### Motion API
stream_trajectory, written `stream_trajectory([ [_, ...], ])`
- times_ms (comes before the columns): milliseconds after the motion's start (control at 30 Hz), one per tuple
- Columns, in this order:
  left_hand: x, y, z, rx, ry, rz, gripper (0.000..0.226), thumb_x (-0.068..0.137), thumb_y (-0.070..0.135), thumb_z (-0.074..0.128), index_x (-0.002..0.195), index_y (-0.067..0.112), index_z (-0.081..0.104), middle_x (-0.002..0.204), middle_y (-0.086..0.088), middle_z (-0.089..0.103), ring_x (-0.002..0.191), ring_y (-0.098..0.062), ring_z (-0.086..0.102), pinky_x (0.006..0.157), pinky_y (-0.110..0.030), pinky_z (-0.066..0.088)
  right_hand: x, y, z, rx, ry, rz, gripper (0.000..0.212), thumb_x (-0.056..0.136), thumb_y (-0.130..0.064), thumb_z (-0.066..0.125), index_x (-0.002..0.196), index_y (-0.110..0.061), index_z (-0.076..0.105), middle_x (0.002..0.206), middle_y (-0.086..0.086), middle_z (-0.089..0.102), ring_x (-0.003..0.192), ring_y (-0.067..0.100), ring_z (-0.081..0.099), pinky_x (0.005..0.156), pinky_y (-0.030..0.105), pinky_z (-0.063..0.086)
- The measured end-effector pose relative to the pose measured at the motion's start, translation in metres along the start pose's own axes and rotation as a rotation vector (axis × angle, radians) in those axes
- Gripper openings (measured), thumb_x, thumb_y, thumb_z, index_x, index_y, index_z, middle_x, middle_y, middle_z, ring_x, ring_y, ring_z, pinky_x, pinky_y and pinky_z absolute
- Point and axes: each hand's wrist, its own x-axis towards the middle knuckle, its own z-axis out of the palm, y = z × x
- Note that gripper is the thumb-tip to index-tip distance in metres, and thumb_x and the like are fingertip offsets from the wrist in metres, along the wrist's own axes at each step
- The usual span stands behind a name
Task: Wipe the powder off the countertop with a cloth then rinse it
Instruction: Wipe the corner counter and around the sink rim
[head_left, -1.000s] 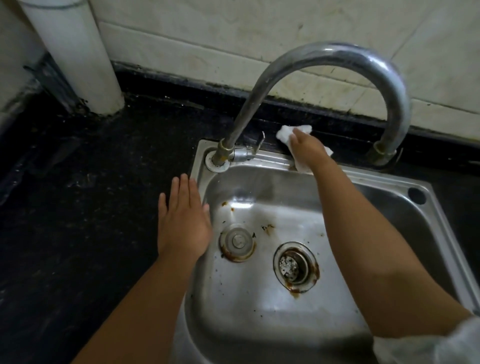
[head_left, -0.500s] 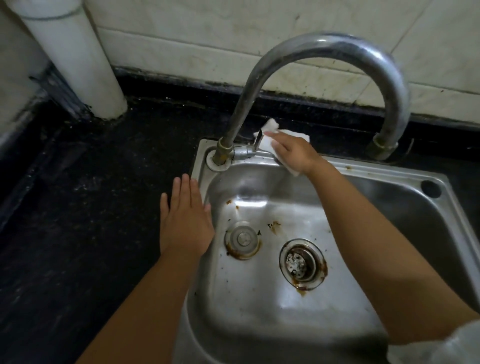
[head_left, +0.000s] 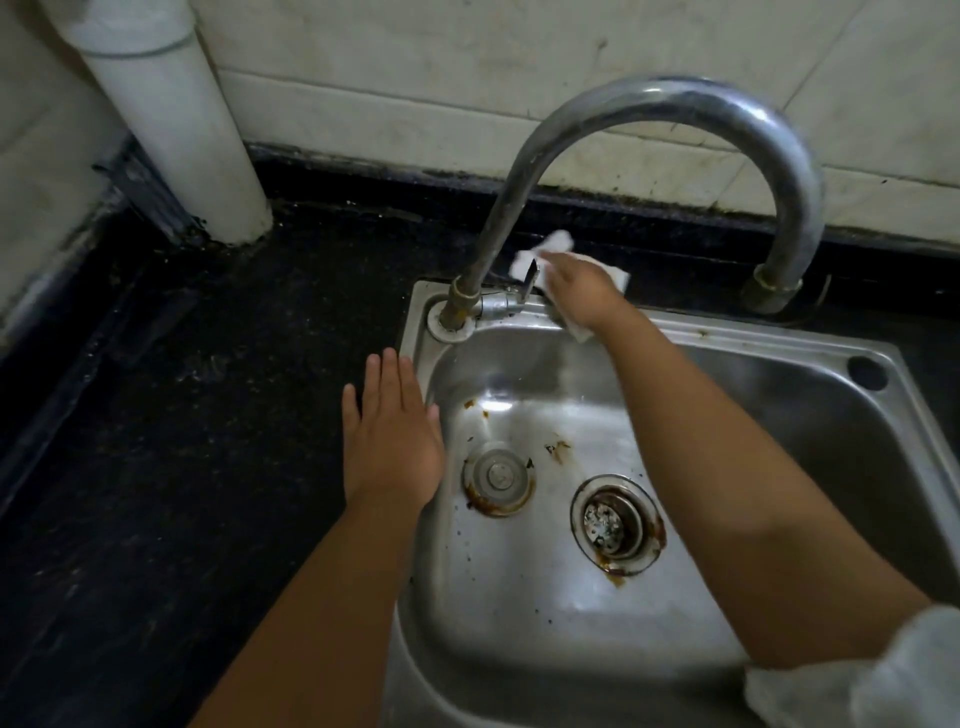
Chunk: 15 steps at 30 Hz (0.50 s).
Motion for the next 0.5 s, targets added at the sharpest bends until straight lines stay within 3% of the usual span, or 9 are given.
stream_trajectory([
  [100,0.001,0.0,0.001,0.004,-0.011,-0.002,0.057,0.1,0.033,0.012,0.144,0.007,-0.013,0.154,-0.008,-0.017,0.141,-0.019,-0.016,0.113,-0.036,-0.009,0.003,-0.027,0.009,0.105,-0.181,-0.105,0.033,0.101,-0.02,0.034,0.125,-0.007,0.053,0.116,0.011,0.052,0.104,0.017,0.046,0.07,0.014,0.038],
  [200,0.001,0.0,0.0,0.026,-0.012,0.0,0.057,0.099,0.033,0.011,0.144,0.007,-0.013,0.153,-0.008,-0.017,0.141,-0.02,-0.016,0.113,-0.037,-0.008,0.011,-0.026,0.0,0.066,-0.279,-0.11,0.035,0.101,-0.02,0.035,0.128,-0.004,0.051,0.134,0.011,0.049,0.121,0.021,0.045,0.087,0.019,0.035],
  [300,0.001,0.001,-0.001,0.037,-0.009,-0.003,0.057,0.099,0.033,0.012,0.144,0.007,-0.013,0.153,-0.009,-0.016,0.141,-0.02,-0.016,0.113,-0.037,-0.009,0.009,-0.017,-0.001,0.062,-0.303,-0.13,0.032,0.098,-0.021,0.04,0.124,-0.01,0.057,0.123,0.002,0.055,0.113,0.012,0.047,0.086,0.017,0.034],
  [400,0.0,0.002,-0.002,0.031,-0.025,-0.012,0.057,0.099,0.033,0.012,0.144,0.007,-0.013,0.154,-0.008,-0.016,0.141,-0.02,-0.016,0.113,-0.037,-0.009,-0.006,0.005,-0.002,0.052,-0.133,-0.202,0.028,0.098,-0.02,0.041,0.116,-0.009,0.059,0.112,0.007,0.056,0.108,0.017,0.048,0.087,0.021,0.034],
  [500,0.0,0.002,-0.002,0.028,-0.025,-0.009,0.057,0.099,0.033,0.011,0.144,0.007,-0.013,0.154,-0.008,-0.016,0.141,-0.02,-0.016,0.113,-0.037,-0.009,-0.025,0.045,-0.017,-0.24,0.071,-0.223,0.041,0.099,-0.029,0.035,0.129,-0.007,0.052,0.132,0.017,0.052,0.122,0.029,0.047,0.093,0.029,0.031],
])
